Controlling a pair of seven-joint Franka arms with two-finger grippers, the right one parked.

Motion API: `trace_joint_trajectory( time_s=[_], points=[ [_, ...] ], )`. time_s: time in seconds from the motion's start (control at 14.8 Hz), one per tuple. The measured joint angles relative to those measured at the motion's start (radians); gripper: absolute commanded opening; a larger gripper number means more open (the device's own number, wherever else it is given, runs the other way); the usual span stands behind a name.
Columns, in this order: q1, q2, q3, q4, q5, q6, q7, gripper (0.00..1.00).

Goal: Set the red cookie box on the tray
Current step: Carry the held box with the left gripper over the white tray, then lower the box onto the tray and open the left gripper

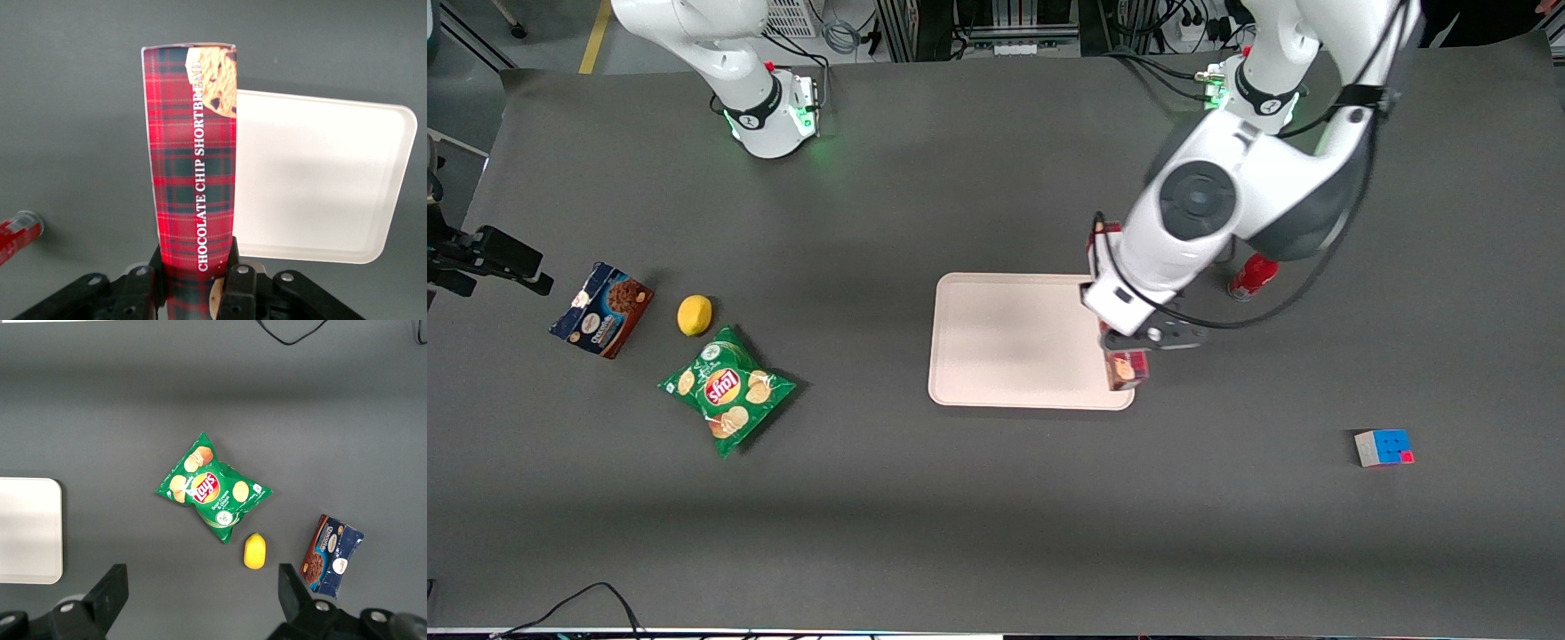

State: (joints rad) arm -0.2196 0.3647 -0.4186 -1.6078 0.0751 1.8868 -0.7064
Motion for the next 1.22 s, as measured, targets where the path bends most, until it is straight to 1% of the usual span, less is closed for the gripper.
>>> trace_joint_trajectory(
  time_s=[0.14, 0.34, 0.47, 0.61, 0.68, 0.88, 1.22],
  points=[
    [-0.024, 0.002, -0.016, -0.047, 0.040, 0.054, -0.032, 0.00],
    [-0.037, 0.015, -0.016, -0.126, 0.055, 0.168, -0.044, 0.00],
    [-0.035, 0.044, -0.012, -0.177, 0.076, 0.259, -0.044, 0.00],
    [-0.033, 0.083, -0.005, -0.201, 0.093, 0.313, -0.044, 0.00],
    [-0.032, 0.103, -0.001, -0.205, 0.102, 0.329, -0.044, 0.00],
    [-0.030, 0.149, 0.002, -0.205, 0.162, 0.356, -0.044, 0.00],
    [-0.030, 0.180, 0.001, -0.205, 0.175, 0.375, -0.043, 0.00]
  ],
)
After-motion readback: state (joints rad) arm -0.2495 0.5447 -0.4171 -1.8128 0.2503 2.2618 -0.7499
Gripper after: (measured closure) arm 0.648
